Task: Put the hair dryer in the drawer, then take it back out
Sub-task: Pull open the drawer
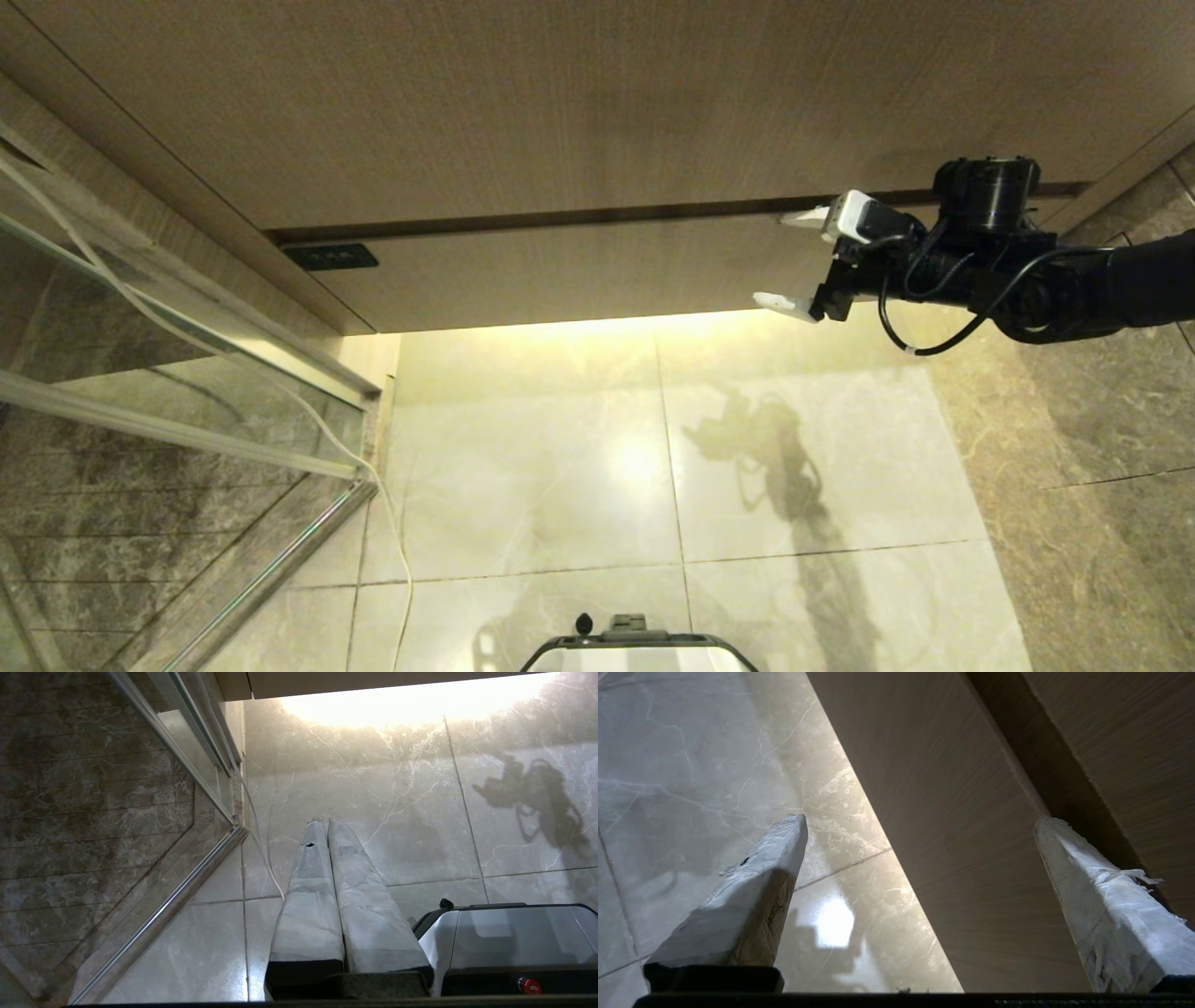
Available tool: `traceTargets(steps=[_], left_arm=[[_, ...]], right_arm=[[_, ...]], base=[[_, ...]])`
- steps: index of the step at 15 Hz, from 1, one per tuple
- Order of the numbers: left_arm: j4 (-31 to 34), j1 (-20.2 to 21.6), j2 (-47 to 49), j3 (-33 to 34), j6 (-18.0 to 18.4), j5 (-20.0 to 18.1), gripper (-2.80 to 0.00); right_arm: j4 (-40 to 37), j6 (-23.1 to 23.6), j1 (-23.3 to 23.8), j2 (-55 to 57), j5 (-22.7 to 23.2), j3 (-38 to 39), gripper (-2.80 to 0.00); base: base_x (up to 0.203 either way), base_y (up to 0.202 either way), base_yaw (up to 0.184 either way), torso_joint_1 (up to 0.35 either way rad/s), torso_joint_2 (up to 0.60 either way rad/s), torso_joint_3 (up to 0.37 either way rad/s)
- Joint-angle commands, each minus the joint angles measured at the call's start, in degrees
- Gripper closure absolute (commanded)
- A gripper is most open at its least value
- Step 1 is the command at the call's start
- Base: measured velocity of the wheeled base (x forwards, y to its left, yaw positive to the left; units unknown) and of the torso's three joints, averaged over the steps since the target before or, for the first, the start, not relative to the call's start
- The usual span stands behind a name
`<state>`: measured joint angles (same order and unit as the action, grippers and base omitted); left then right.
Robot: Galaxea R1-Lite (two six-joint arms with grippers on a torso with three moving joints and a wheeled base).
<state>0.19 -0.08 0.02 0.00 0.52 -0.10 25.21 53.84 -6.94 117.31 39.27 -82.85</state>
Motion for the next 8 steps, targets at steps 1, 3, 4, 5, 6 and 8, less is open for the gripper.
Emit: traceTargets(steps=[1, 3, 4, 5, 6, 8], left_arm=[[-0.01, -0.01, -0.02, 0.09, 0.07, 0.01, 0.00], [0.04, -0.01, -0.02, 0.09, 0.01, 0.01, 0.00], [0.00, -0.01, -0.02, 0.09, 0.01, 0.01, 0.00], [0.00, -0.01, -0.02, 0.09, 0.01, 0.01, 0.00], [-0.01, -0.01, -0.02, 0.09, 0.01, 0.01, 0.00], [0.03, -0.01, -0.02, 0.04, 0.01, 0.01, 0.00]], right_arm=[[-0.51, 0.51, -0.01, 0.21, -0.16, 0.03, -2.80], [-0.49, 0.75, -0.60, 0.08, -0.67, -0.12, -2.80], [-0.66, 0.98, -1.15, -0.33, -1.02, 0.00, -2.80], [-0.68, 1.16, -1.35, -1.10, -2.08, 0.54, -2.80], [-0.87, 2.20, -1.54, -1.90, -3.18, 0.87, -2.80], [-1.79, 5.93, -2.20, -2.14, -3.58, 0.98, -2.80]], base=[[0.000, 0.000, 0.000, 0.000, 0.00, 0.000], [0.000, 0.000, 0.000, 0.000, 0.00, 0.000], [0.000, 0.000, 0.000, 0.000, 0.00, 0.000], [0.000, 0.000, 0.000, 0.000, 0.00, 0.000], [0.000, 0.000, 0.000, 0.000, 0.00, 0.000], [0.000, 0.000, 0.000, 0.000, 0.00, 0.000]])
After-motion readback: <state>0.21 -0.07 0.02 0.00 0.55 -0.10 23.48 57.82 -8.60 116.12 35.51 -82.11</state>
